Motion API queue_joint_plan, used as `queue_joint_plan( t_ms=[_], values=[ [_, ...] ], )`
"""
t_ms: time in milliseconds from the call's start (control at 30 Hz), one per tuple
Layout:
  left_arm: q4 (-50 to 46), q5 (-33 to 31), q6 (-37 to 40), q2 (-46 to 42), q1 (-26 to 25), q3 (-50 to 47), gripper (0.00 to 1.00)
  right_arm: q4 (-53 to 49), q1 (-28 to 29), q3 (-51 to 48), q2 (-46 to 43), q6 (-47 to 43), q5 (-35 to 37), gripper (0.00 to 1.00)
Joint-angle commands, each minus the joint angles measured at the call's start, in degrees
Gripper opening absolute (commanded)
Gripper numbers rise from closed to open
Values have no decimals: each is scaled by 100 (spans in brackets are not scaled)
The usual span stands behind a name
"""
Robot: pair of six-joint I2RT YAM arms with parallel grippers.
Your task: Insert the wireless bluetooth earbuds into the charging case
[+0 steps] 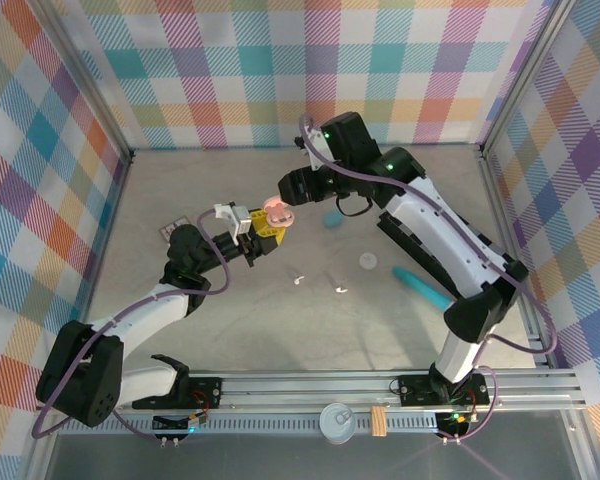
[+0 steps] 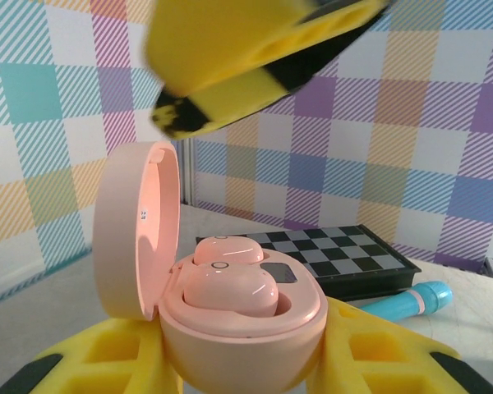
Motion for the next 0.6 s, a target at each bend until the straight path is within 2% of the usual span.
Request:
queue_joint_plan(
  t_ms=[0,200,433,500,567],
  values=[
    [74,155,68,-253,93,9,25,-303,-24,408,324,-55,5,63],
    [27,67,85,-326,106,0,25,-529,-24,600,543,-132,-258,64],
    [60,-30,71,-257,102,35,25,-331,-22,-159,-3,-70,-536,64],
    [91,-36,46,-244,102,35,25,-83,-24,-453,-244,77,-516,64],
    [147,-30,3,-233,102,39,25,372,-103,-894,-522,414,-793,64]
  ],
)
